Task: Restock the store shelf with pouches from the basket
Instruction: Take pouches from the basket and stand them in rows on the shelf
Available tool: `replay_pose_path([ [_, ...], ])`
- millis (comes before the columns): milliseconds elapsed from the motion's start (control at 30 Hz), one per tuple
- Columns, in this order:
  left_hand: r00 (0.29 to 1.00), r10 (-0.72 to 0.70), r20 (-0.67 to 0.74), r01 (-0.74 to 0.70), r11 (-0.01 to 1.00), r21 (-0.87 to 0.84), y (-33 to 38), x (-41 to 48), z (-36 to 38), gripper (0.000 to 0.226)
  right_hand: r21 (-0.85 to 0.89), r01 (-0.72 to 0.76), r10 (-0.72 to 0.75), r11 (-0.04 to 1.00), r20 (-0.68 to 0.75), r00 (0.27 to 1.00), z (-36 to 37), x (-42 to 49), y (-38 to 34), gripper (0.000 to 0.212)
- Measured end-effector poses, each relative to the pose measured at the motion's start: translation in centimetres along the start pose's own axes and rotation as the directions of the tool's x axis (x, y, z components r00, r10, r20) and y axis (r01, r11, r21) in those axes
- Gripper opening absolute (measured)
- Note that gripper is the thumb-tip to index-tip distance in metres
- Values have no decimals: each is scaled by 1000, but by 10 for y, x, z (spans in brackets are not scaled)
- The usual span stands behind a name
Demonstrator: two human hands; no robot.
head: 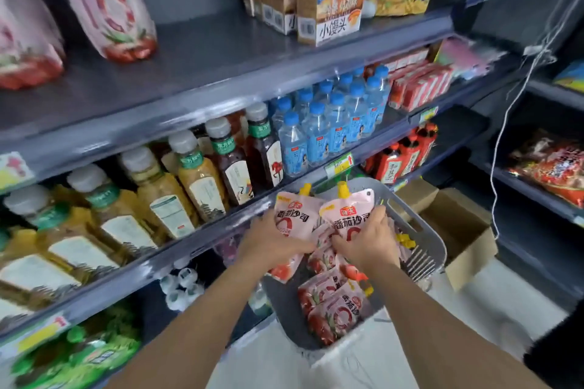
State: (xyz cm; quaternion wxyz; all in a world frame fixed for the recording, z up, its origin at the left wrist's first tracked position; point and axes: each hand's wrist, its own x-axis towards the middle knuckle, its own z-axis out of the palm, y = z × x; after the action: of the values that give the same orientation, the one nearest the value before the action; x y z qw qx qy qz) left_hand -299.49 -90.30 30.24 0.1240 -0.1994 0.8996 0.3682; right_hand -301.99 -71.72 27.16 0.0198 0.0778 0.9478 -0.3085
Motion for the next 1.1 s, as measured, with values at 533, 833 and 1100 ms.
replay_pose_path([
  [533,753,92,-652,-284,938,-197,-162,-234,-253,107,384,641,-532,665,-359,767,-31,-209,-280,70],
  [833,333,11,-943,-356,927,-115,-204,-284,-394,96,622,702,-639,346,-391,662,-26,-249,-449,70],
  [1100,207,-26,-978,-253,964,-79,-202,-214,-461,100,642,681,-681,353,-323,657,22,-214,-539,71],
])
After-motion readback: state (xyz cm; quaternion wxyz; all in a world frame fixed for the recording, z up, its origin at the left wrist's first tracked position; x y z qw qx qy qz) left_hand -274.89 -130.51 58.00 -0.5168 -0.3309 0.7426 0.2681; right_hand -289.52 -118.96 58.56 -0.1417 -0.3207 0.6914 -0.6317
